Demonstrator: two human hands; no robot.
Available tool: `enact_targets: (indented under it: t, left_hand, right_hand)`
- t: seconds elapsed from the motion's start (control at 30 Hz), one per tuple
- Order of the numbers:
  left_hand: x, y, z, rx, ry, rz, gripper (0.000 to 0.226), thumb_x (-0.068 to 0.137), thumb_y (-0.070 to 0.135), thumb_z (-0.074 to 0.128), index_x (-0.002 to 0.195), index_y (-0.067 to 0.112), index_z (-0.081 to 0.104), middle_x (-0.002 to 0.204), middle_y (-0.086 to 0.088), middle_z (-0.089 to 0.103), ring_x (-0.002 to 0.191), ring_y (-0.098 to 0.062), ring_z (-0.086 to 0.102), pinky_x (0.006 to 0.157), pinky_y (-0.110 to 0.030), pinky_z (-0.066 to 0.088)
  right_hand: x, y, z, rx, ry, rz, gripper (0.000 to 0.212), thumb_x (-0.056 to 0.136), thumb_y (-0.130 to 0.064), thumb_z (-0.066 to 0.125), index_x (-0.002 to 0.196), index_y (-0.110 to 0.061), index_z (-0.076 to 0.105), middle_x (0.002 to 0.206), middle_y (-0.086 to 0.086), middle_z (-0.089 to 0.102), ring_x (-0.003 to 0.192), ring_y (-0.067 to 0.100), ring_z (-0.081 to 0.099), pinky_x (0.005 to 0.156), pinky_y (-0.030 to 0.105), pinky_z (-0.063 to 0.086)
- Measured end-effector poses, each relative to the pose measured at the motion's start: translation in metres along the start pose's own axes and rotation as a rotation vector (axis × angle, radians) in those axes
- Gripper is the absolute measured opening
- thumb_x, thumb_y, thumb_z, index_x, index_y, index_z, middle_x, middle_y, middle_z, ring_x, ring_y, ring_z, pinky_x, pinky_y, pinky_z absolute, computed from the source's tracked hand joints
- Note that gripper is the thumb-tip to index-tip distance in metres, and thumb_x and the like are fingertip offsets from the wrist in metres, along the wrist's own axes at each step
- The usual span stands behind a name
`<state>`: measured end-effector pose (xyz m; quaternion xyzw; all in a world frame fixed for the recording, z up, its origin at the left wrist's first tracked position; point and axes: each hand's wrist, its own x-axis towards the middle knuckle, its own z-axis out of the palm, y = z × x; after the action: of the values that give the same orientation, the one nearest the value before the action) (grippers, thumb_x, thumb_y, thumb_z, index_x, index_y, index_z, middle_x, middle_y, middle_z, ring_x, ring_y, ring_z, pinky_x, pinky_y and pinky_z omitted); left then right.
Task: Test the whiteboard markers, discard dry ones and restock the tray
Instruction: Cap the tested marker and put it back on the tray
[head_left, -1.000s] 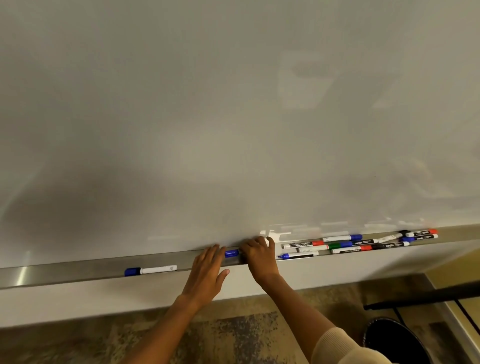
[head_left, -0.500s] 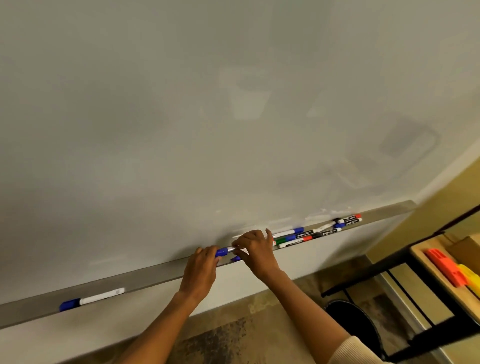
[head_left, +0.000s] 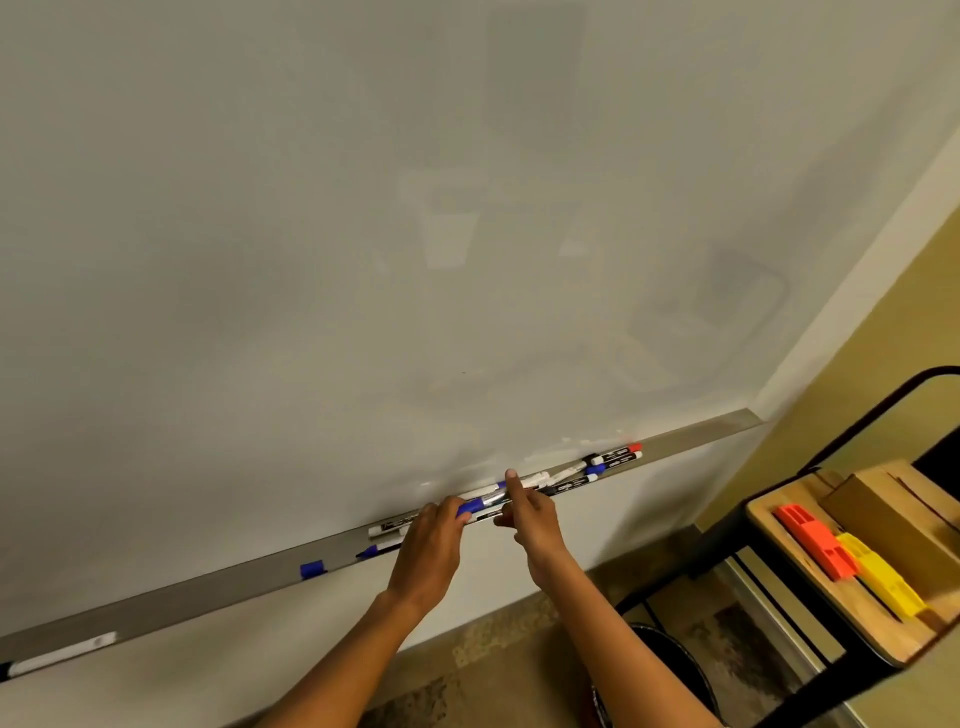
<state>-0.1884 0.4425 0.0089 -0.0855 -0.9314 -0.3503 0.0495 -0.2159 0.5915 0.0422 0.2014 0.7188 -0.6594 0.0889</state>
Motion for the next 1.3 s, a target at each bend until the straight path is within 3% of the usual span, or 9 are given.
enact_targets:
  t: [0.13, 0.23, 0.53, 0.67, 0.77, 0.9, 1.07, 1.2, 1.3]
  left_hand:
    - [0.018, 0.043, 0.019, 0.006, -0.032, 0.019, 0.048, 0.095, 0.044, 0.037, 0.133, 0.016, 0.047, 0.124, -0.008, 0.057, 0.105, -0.021, 0.06, 0.082, -0.023, 0.055]
    - [0.031, 0.069, 0.032, 0.061, -0.018, 0.067, 0.041, 0.099, 0.039, 0.041, 0.132, 0.016, 0.049, 0.121, -0.01, 0.059, 0.103, -0.02, 0.059, 0.08, -0.022, 0.052]
    - [0.075, 0.156, 0.048, 0.09, 0.036, 0.123, 0.029, 0.104, 0.036, 0.035, 0.115, 0.016, 0.052, 0.099, -0.007, 0.06, 0.084, -0.018, 0.056, 0.072, -0.03, 0.053]
    - [0.071, 0.163, 0.035, 0.071, 0.077, 0.195, 0.032, 0.104, 0.037, 0.029, 0.097, 0.016, 0.051, 0.081, -0.002, 0.051, 0.072, -0.019, 0.047, 0.062, -0.029, 0.035]
    - [0.064, 0.141, 0.021, 0.083, 0.165, 0.262, 0.038, 0.1, 0.043, 0.027, 0.092, 0.015, 0.051, 0.078, -0.003, 0.052, 0.07, -0.021, 0.048, 0.06, -0.036, 0.041]
    - [0.092, 0.142, -0.001, -0.04, 0.249, 0.213, 0.039, 0.096, 0.045, 0.03, 0.097, 0.012, 0.051, 0.084, -0.002, 0.05, 0.072, -0.023, 0.049, 0.063, -0.041, 0.047]
    - [0.121, 0.168, -0.059, -0.193, 0.402, 0.351, 0.034, 0.097, 0.042, 0.042, 0.106, 0.012, 0.055, 0.098, 0.001, 0.052, 0.085, -0.018, 0.054, 0.073, -0.029, 0.048]
    - [0.149, 0.18, -0.125, -0.103, 0.643, 0.524, 0.028, 0.099, 0.032, 0.046, 0.103, 0.007, 0.057, 0.102, -0.008, 0.058, 0.094, -0.025, 0.054, 0.083, -0.037, 0.046]
    - [0.166, 0.187, -0.178, 0.043, 0.81, 0.661, 0.037, 0.103, 0.032, 0.042, 0.105, 0.0, 0.06, 0.112, -0.015, 0.061, 0.109, -0.031, 0.054, 0.097, -0.042, 0.044]
  right_hand:
    - [0.014, -0.009, -0.029, 0.164, 0.093, -0.068, 0.037, 0.101, -0.043, 0.049, 0.091, -0.01, 0.063, 0.097, 0.018, 0.07, 0.09, 0.024, 0.068, 0.071, 0.024, 0.047]
    - [0.021, -0.018, -0.054, 0.213, 0.143, -0.117, 0.035, 0.103, -0.038, 0.047, 0.089, -0.009, 0.06, 0.089, 0.012, 0.066, 0.08, 0.016, 0.065, 0.067, 0.018, 0.047]
    - [0.049, -0.069, -0.101, 0.342, 0.329, -0.137, 0.04, 0.106, -0.036, 0.038, 0.079, -0.01, 0.052, 0.069, 0.006, 0.05, 0.061, 0.014, 0.048, 0.059, 0.024, 0.043]
    - [0.074, -0.099, -0.163, 0.6, 0.581, -0.009, 0.036, 0.104, -0.036, 0.04, 0.075, -0.018, 0.051, 0.071, 0.002, 0.05, 0.058, 0.016, 0.046, 0.049, 0.025, 0.039]
    - [0.081, -0.132, -0.213, 0.559, 0.68, -0.095, 0.035, 0.104, -0.037, 0.04, 0.076, -0.021, 0.052, 0.074, -0.001, 0.049, 0.064, 0.012, 0.046, 0.06, 0.027, 0.038]
    - [0.067, -0.172, -0.19, 0.586, 0.489, -0.274, 0.035, 0.103, -0.042, 0.046, 0.08, -0.019, 0.058, 0.076, 0.001, 0.052, 0.073, 0.013, 0.052, 0.074, 0.029, 0.045]
    - [0.042, -0.199, -0.145, 0.724, 0.172, -0.479, 0.025, 0.096, -0.039, 0.061, 0.085, -0.018, 0.064, 0.072, 0.0, 0.055, 0.066, 0.01, 0.056, 0.075, 0.029, 0.05]
    - [0.011, -0.237, -0.116, 0.778, -0.037, -0.666, 0.013, 0.096, -0.027, 0.064, 0.102, -0.017, 0.069, 0.078, 0.0, 0.055, 0.068, 0.009, 0.055, 0.08, 0.03, 0.051]
    - [-0.013, -0.273, -0.099, 0.732, -0.116, -0.809, 0.02, 0.097, -0.023, 0.063, 0.114, -0.015, 0.07, 0.093, 0.006, 0.069, 0.085, 0.015, 0.066, 0.089, 0.035, 0.054]
